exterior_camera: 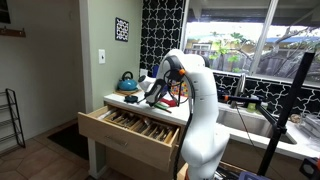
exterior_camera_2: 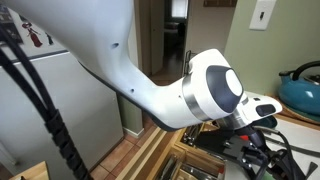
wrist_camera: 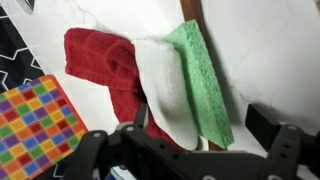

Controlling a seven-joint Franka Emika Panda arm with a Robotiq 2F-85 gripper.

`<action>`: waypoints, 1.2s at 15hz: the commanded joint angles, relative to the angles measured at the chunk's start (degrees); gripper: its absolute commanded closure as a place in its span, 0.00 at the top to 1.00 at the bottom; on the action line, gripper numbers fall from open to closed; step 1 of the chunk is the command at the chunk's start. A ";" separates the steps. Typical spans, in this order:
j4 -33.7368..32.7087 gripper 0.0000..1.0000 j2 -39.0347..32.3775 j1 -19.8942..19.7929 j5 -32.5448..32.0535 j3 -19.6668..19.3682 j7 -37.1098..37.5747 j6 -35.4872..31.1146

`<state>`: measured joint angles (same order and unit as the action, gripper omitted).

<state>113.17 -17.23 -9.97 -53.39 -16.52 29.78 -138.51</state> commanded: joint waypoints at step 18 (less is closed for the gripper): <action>1.21 0.05 6.19 1.81 -3.80 1.38 0.25 -1.47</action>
<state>111.30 -14.75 -8.77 -55.25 -15.95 27.94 -138.51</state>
